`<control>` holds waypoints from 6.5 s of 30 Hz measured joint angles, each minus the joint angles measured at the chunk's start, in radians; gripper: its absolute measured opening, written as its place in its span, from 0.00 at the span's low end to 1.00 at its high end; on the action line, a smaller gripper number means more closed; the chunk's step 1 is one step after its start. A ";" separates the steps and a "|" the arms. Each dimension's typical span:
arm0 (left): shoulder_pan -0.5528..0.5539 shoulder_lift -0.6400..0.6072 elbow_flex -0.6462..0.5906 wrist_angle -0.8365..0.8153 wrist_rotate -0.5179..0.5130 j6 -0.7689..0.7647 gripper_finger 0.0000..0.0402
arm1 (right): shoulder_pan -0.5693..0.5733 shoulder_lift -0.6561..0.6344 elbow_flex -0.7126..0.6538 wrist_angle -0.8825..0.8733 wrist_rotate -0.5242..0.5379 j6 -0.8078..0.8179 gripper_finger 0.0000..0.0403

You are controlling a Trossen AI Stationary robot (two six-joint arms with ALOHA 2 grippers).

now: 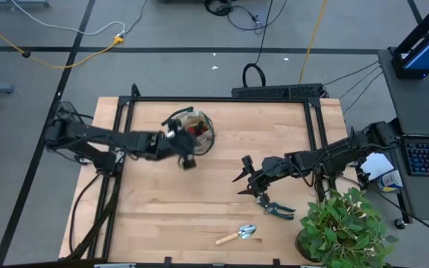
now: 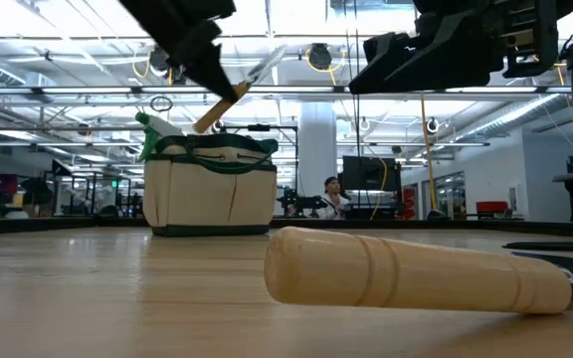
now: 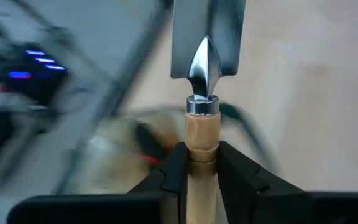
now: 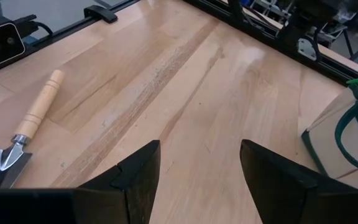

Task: Pick & Place Garden tools in Gardening bag
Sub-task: Put the left trowel into the gardening bag, then put the trowel into the gardening bag

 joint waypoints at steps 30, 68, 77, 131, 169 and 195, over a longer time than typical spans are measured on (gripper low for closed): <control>0.147 0.074 -0.003 -0.276 0.182 -0.300 0.21 | -0.034 0.000 0.000 -0.019 0.000 0.033 0.53; 0.385 0.075 0.121 -0.168 0.517 0.007 0.43 | -0.067 0.000 0.000 -0.061 -0.004 0.011 0.53; 0.433 0.123 0.122 -0.190 0.667 0.019 0.37 | -0.066 0.000 0.000 -0.072 -0.004 0.011 0.53; 0.360 0.110 0.120 -0.407 0.460 -0.083 0.02 | -0.092 0.000 0.000 -0.075 -0.001 0.030 0.53; 0.326 0.084 0.120 -0.335 0.429 0.094 0.46 | -0.080 0.001 0.000 -0.075 -0.313 0.263 0.53; -0.003 -0.258 0.121 -0.316 0.281 -0.193 0.49 | 0.208 0.473 0.000 0.313 -0.342 0.646 0.53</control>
